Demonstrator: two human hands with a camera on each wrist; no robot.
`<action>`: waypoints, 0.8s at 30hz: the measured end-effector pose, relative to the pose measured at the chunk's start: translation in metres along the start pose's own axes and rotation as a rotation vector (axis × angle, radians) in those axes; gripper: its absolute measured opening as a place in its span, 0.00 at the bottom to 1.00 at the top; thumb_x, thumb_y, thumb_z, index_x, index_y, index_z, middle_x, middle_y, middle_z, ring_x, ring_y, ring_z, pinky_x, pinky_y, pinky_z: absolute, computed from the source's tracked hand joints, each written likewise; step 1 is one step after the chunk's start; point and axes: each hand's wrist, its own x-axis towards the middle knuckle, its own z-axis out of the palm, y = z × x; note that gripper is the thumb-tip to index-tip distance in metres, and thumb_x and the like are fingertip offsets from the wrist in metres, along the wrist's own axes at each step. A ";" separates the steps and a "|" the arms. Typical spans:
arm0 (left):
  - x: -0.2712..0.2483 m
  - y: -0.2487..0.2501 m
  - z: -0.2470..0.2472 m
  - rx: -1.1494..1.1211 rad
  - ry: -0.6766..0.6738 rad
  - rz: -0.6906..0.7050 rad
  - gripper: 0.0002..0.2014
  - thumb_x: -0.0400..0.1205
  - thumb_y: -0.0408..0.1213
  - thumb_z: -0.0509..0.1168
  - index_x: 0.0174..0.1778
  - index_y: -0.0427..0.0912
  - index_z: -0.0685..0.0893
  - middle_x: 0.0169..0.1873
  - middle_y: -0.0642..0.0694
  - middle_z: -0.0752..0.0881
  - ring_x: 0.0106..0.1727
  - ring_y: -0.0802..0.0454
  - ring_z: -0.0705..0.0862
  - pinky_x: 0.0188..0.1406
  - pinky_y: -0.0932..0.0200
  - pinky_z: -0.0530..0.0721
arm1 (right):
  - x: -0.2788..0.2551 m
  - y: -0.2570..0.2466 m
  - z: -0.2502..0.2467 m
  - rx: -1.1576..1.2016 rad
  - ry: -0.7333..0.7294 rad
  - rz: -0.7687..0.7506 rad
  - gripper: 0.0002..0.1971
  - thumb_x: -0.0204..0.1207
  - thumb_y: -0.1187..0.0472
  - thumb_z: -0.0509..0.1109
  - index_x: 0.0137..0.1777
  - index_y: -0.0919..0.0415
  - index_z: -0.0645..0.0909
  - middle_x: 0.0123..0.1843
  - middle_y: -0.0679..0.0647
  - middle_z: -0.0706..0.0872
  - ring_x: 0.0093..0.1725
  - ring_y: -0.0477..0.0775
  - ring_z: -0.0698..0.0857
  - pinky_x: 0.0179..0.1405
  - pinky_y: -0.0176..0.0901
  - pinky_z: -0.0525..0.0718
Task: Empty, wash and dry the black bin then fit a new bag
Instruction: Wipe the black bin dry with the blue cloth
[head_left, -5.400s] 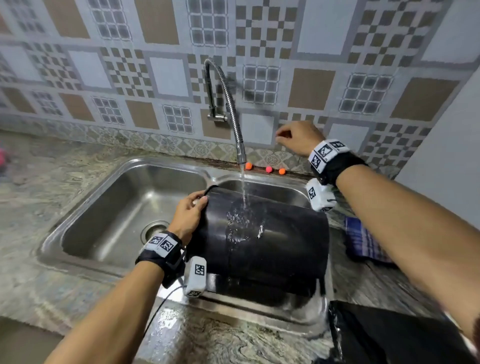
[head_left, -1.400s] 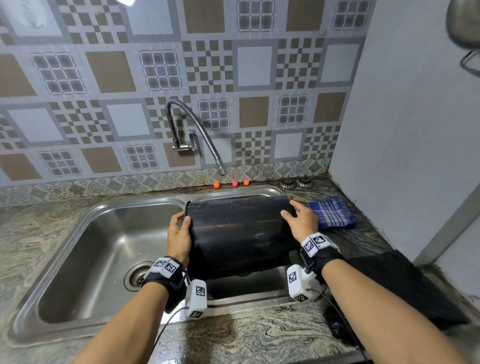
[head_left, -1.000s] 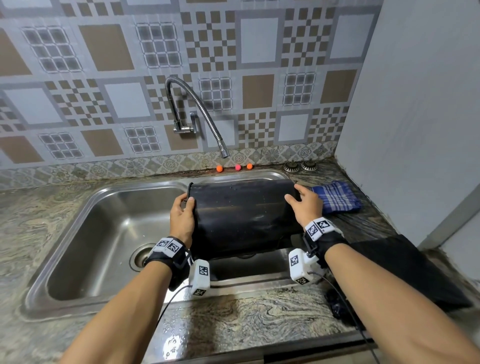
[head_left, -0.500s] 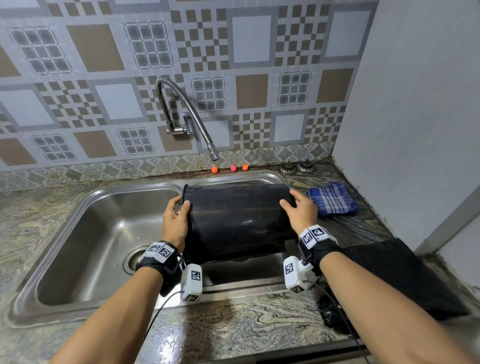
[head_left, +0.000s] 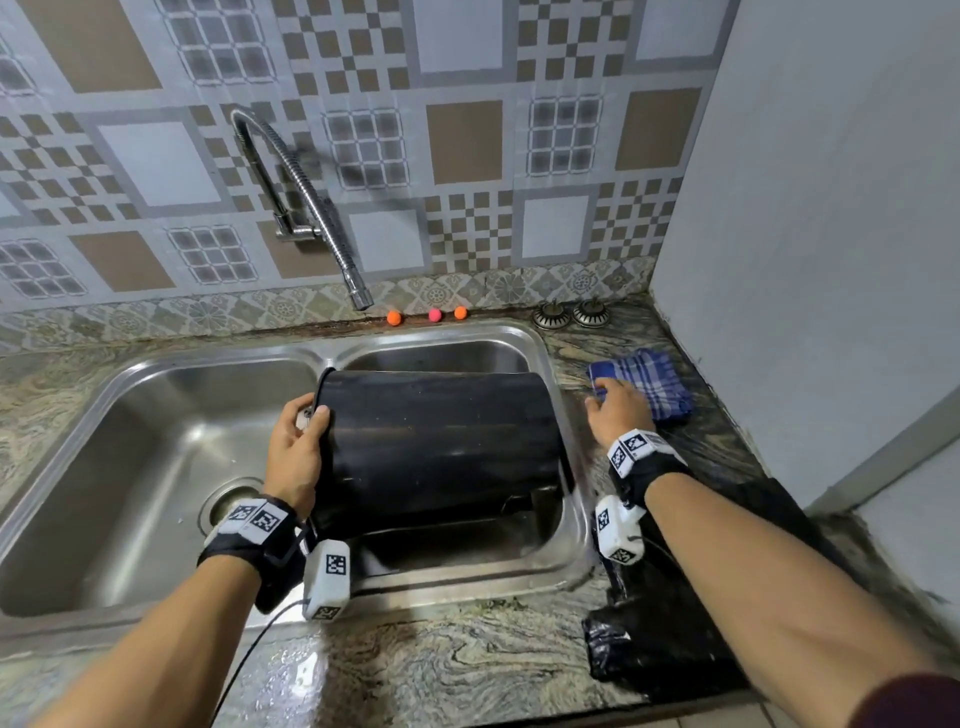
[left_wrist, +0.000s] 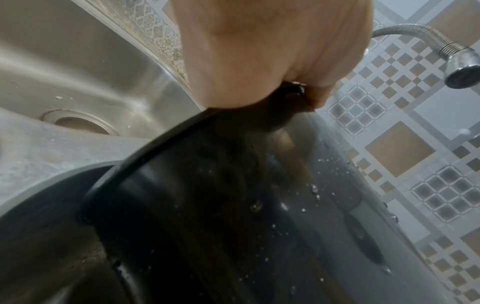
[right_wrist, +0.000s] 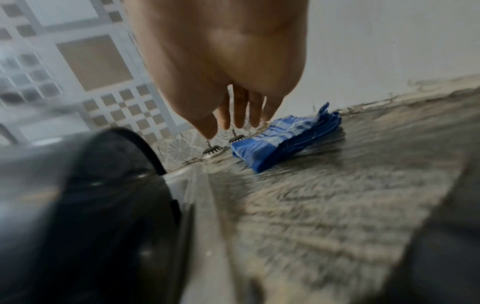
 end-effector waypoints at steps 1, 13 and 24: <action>0.001 -0.002 0.000 -0.002 0.000 -0.007 0.08 0.87 0.30 0.60 0.58 0.46 0.78 0.38 0.53 0.87 0.35 0.64 0.85 0.36 0.73 0.84 | 0.009 0.007 -0.001 -0.082 -0.024 0.002 0.23 0.82 0.52 0.64 0.75 0.59 0.73 0.76 0.59 0.75 0.74 0.62 0.73 0.71 0.54 0.73; 0.000 -0.011 0.002 0.077 -0.028 0.019 0.10 0.88 0.30 0.59 0.63 0.43 0.78 0.33 0.59 0.91 0.33 0.66 0.87 0.36 0.72 0.85 | 0.041 0.031 0.014 -0.385 -0.162 0.039 0.28 0.84 0.58 0.56 0.82 0.64 0.57 0.83 0.65 0.62 0.80 0.70 0.62 0.77 0.65 0.65; -0.008 0.023 0.020 0.116 -0.186 0.011 0.16 0.80 0.28 0.71 0.61 0.48 0.83 0.41 0.48 0.93 0.39 0.55 0.91 0.38 0.63 0.89 | 0.007 -0.036 -0.040 0.177 0.050 0.171 0.18 0.86 0.61 0.54 0.73 0.67 0.68 0.68 0.71 0.79 0.66 0.73 0.79 0.59 0.60 0.78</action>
